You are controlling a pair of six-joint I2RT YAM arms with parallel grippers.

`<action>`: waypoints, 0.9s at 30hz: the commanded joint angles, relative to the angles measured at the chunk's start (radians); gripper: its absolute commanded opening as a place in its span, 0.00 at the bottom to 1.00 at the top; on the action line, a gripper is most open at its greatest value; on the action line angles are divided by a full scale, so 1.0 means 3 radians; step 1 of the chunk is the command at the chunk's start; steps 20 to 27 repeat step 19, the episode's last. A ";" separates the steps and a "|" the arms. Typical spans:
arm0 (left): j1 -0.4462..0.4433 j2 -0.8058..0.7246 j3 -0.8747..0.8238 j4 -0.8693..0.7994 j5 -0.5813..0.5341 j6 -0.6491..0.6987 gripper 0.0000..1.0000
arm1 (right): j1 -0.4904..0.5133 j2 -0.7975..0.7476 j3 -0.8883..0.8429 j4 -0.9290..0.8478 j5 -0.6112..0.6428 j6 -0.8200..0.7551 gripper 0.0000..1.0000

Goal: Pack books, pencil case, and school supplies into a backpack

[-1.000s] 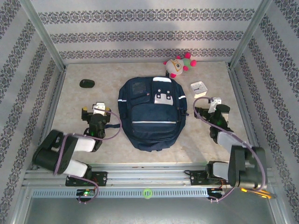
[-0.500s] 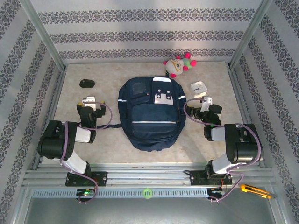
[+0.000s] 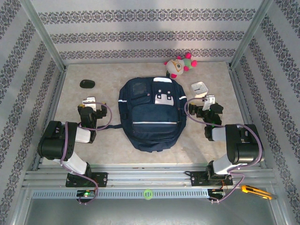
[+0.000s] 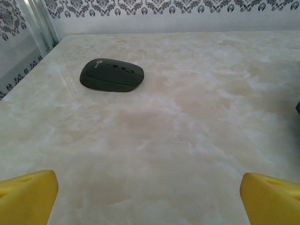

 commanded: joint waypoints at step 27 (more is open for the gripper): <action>0.0025 -0.0029 0.0067 -0.0145 0.0195 -0.0009 0.99 | 0.0018 -0.0018 0.0058 0.0121 0.0035 0.0023 0.98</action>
